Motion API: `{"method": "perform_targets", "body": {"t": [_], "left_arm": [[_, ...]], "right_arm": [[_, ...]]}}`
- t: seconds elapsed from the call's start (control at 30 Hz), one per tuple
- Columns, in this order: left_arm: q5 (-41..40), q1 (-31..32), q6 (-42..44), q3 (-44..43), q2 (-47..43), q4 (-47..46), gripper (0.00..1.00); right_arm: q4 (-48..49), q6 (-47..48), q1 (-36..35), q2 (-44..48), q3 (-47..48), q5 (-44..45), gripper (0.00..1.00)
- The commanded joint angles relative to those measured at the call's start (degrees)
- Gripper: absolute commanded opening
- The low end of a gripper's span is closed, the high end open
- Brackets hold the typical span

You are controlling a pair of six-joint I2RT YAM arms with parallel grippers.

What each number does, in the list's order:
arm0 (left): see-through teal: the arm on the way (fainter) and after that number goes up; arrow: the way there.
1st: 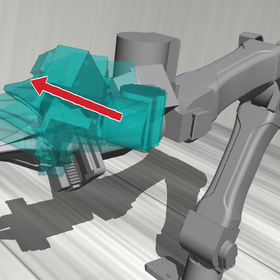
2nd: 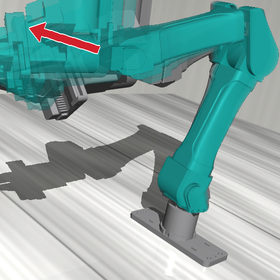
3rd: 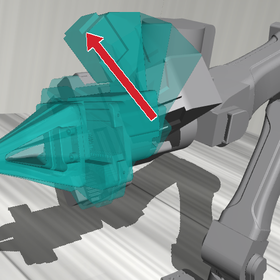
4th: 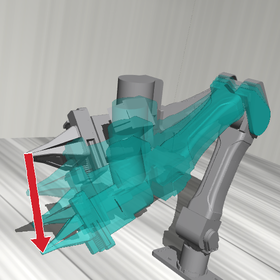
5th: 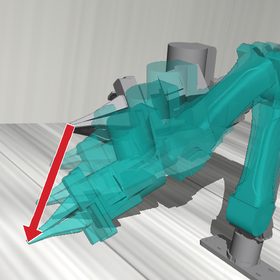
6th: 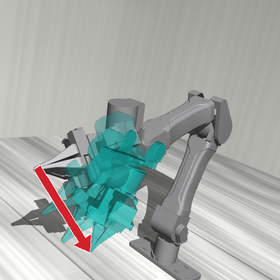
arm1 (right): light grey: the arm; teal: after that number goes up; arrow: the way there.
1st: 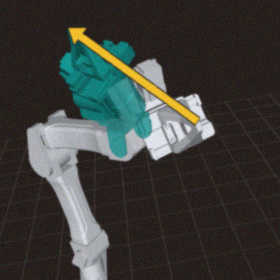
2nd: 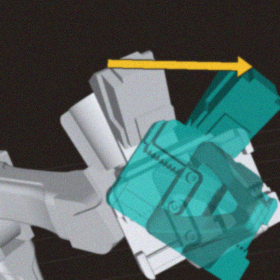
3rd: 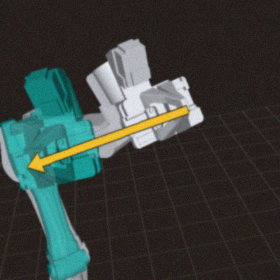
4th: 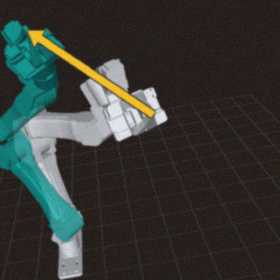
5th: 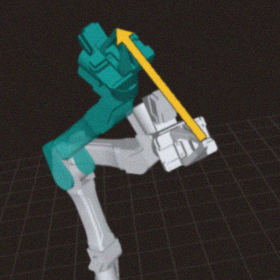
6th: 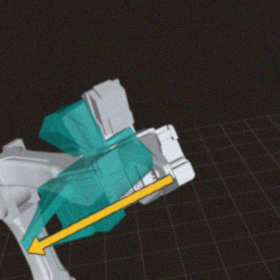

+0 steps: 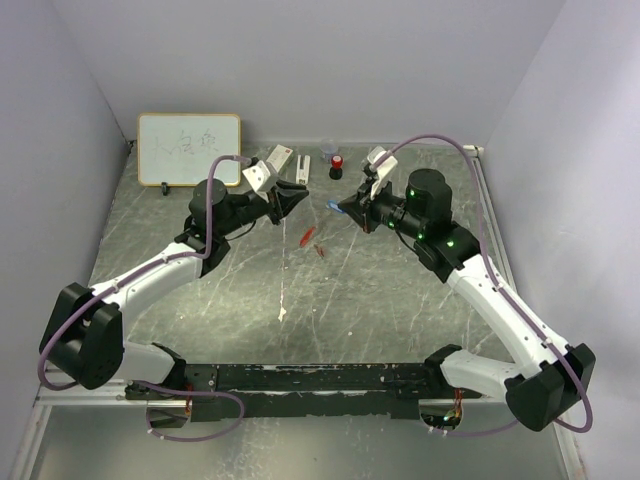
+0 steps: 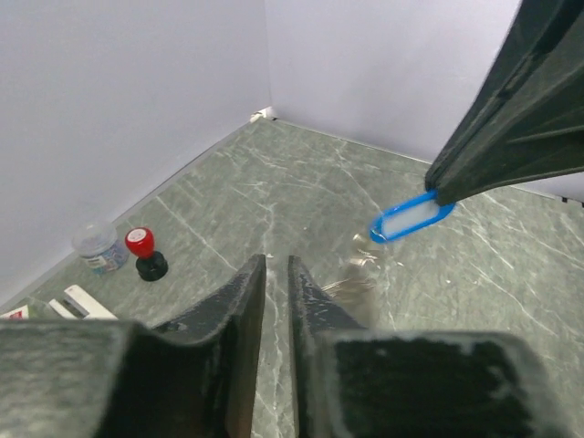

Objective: Put the keys on the keyring

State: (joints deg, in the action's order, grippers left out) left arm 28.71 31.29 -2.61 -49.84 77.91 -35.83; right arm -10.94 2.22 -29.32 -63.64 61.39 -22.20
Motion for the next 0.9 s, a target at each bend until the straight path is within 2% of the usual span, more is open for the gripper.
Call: {"method": "perform_targets", "body": {"t": [0.0,0.33,0.7,0.87], "left_arm": [[-3.3,-1.1,-0.5,-0.3,-1.4,-2.0,0.31],[-1.7,-1.1,-0.4,0.2,-1.1,-2.6,0.39],[16.0,-1.1,-0.3,-3.3,3.7,-5.3,0.4],[19.3,-0.9,-0.3,-4.9,5.9,-4.4,0.4]], "right_arm": [[-0.8,1.1,0.2,0.5,3.6,1.1,0.0],[-1.2,1.8,0.2,-0.1,6.3,1.0,0.0],[-0.6,1.9,0.2,-0.3,6.8,0.2,0.0],[-0.4,1.9,0.1,-0.4,7.1,-0.4,0.0]]}}
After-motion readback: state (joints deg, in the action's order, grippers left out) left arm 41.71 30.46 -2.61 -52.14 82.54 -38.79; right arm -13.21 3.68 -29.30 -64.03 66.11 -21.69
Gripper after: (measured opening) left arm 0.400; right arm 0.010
